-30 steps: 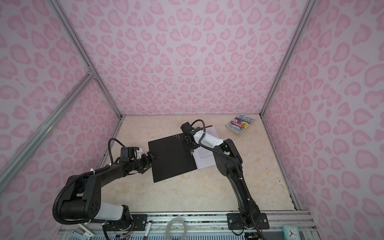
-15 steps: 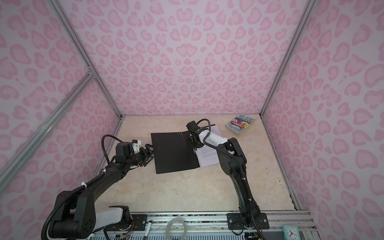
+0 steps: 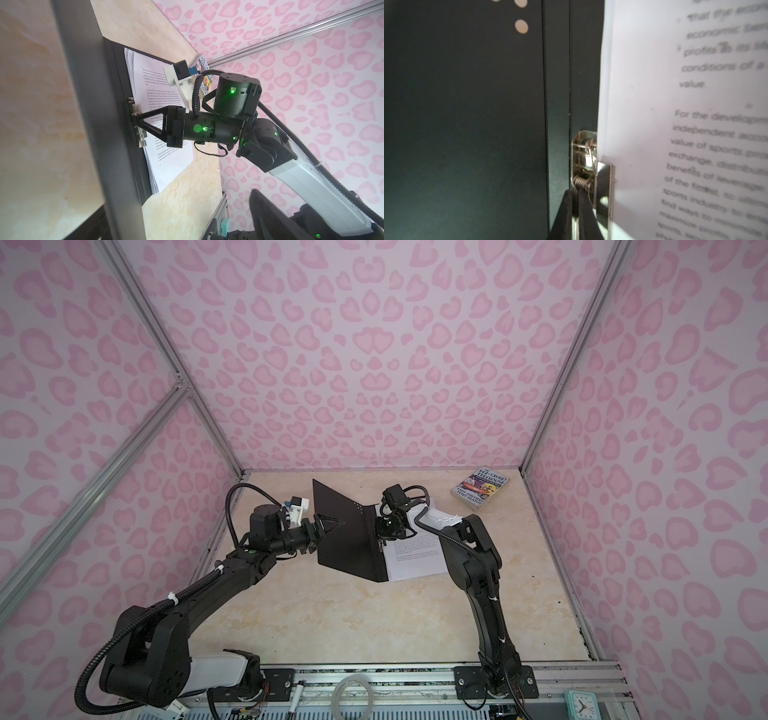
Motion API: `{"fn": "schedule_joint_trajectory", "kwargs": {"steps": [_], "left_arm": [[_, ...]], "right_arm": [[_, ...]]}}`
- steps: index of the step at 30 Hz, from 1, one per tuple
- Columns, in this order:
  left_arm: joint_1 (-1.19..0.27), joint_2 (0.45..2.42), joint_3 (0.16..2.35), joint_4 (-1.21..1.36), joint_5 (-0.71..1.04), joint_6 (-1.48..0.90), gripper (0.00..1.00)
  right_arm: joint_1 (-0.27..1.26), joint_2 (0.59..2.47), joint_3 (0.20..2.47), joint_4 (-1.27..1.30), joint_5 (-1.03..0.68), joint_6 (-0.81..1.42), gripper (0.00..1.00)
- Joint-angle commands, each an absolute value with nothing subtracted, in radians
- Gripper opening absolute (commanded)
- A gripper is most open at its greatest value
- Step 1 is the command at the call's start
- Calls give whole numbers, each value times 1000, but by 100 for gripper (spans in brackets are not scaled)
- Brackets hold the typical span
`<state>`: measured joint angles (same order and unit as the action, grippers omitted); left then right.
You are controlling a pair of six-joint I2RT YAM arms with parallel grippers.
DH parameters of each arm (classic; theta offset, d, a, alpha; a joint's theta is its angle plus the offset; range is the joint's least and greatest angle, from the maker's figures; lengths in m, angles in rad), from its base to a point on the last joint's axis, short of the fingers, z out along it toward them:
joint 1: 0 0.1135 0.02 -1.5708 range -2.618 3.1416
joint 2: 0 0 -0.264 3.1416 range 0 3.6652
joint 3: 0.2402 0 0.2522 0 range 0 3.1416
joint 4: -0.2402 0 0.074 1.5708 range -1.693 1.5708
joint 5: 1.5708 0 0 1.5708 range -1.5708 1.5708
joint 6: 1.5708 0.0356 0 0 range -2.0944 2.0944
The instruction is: Put the files into the folder
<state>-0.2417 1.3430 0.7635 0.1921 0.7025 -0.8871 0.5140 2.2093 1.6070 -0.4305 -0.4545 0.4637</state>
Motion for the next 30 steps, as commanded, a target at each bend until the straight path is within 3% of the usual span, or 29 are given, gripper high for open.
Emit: {"fn": "schedule_joint_trajectory", "kwargs": {"steps": [1,7,8,10,18,25,28,30], "left_arm": [[-261,1346,814,143,656,-832,93],[-324,1372,987,25,636,-767,95],[-330,1384,1009,21,639,-765,95],[-351,1422,1062,17,642,-765,98],[-503,1666,1311,-4,625,-750,97],[-665,2037,1593,-32,568,-741,98],[-706,2243,1758,-93,607,-756,98],[-701,2281,1800,-105,621,-767,98]], "right_arm": [[514,2195,1578,-436,-520,493,19],[492,2143,1571,-285,-575,585,53],[485,2143,1585,-279,-585,597,63],[466,2129,1621,-309,-558,605,97],[261,1859,1522,-377,-387,552,98],[35,1548,1280,-328,-403,520,98],[-28,1431,1164,-304,-301,520,98],[-59,1367,1075,-254,-228,527,98]]}}
